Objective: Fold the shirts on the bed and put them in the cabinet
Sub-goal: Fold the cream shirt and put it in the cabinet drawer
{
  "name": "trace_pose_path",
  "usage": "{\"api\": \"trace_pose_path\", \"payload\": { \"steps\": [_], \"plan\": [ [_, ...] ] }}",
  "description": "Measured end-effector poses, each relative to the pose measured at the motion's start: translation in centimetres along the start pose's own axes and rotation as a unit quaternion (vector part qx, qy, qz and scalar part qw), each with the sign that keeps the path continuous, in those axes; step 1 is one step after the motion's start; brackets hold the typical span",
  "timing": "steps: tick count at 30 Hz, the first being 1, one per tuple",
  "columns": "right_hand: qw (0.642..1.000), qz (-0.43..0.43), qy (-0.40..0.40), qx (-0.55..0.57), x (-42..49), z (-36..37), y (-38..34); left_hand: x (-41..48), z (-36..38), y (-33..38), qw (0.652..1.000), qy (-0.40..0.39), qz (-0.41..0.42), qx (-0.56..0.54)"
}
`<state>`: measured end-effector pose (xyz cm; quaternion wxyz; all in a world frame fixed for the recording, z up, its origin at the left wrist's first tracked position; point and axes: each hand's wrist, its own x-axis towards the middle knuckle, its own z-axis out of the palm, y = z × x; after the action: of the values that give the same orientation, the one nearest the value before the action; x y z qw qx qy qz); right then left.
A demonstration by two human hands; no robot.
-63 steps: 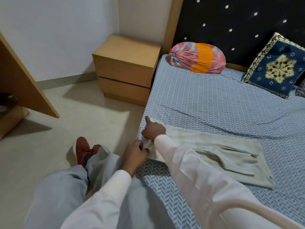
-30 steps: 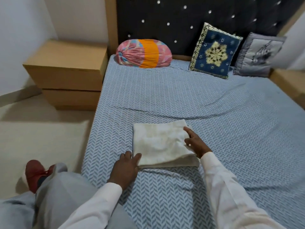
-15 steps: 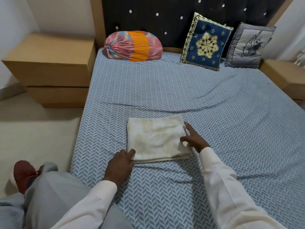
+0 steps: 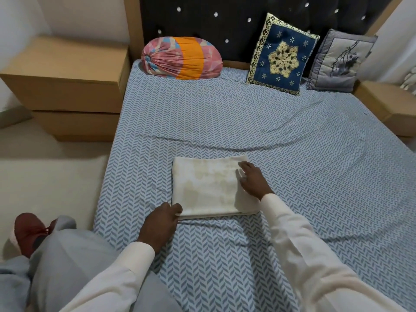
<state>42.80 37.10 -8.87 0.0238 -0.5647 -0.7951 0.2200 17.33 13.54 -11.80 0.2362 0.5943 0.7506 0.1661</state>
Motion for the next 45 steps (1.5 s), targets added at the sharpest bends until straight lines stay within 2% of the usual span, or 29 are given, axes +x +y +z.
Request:
{"api": "trace_pose_path", "payload": {
  "steps": [2, 6, 11, 17, 19, 22, 25, 27, 29, 33, 36, 40, 45],
  "plan": [
    [0.997, 0.034, -0.043, -0.045, 2.9, 0.6, 0.4, -0.1, 0.0, -0.1, 1.000, -0.004, 0.004, -0.011],
    [0.990, 0.088, -0.072, -0.081, 8.6, 2.7, 3.4, 0.1, -0.1, -0.2, 1.000, -0.022, 0.011, -0.004],
    [0.985, 0.096, -0.109, -0.095, 6.6, -0.7, 0.1, 0.5, 0.1, -0.1, 0.999, -0.038, 0.004, 0.030],
    [0.998, 0.058, 0.007, 0.021, -0.1, 0.2, 1.7, 0.6, 0.3, -0.2, 0.999, -0.039, -0.011, 0.028],
    [0.998, 0.062, 0.005, 0.017, -3.3, 1.2, 2.0, 0.6, 0.2, 0.2, 0.999, -0.028, -0.032, -0.006],
    [0.994, 0.106, -0.010, 0.001, -5.4, 1.9, 3.1, 1.0, 0.1, 0.5, 0.988, -0.010, -0.101, -0.113],
    [0.992, 0.105, 0.063, -0.037, -4.8, 1.8, 2.8, 1.9, -0.3, 0.6, 0.971, 0.009, -0.173, -0.167],
    [0.990, 0.076, 0.111, -0.040, -3.7, 2.0, 0.8, 2.4, -0.3, 1.1, 0.960, 0.001, -0.211, -0.185],
    [0.991, 0.036, 0.115, -0.052, -2.2, 2.6, -2.6, 2.7, -0.4, 1.5, 0.954, -0.011, -0.224, -0.198],
    [0.993, -0.052, 0.049, -0.092, 0.2, 5.3, -11.4, 2.6, -0.7, 1.4, 0.957, -0.035, -0.224, -0.183],
    [0.987, -0.085, 0.022, -0.133, 0.7, 7.5, -17.7, 2.8, -0.5, 0.6, 0.950, -0.052, -0.212, -0.222],
    [0.993, -0.025, -0.040, -0.111, 1.6, 8.9, -22.0, 3.3, 0.6, -0.5, 0.944, -0.075, -0.223, -0.230],
    [0.995, 0.023, -0.040, -0.088, 2.8, 8.9, -23.2, 2.6, -1.8, 0.0, 0.920, -0.086, -0.210, -0.319]
  ]
}}
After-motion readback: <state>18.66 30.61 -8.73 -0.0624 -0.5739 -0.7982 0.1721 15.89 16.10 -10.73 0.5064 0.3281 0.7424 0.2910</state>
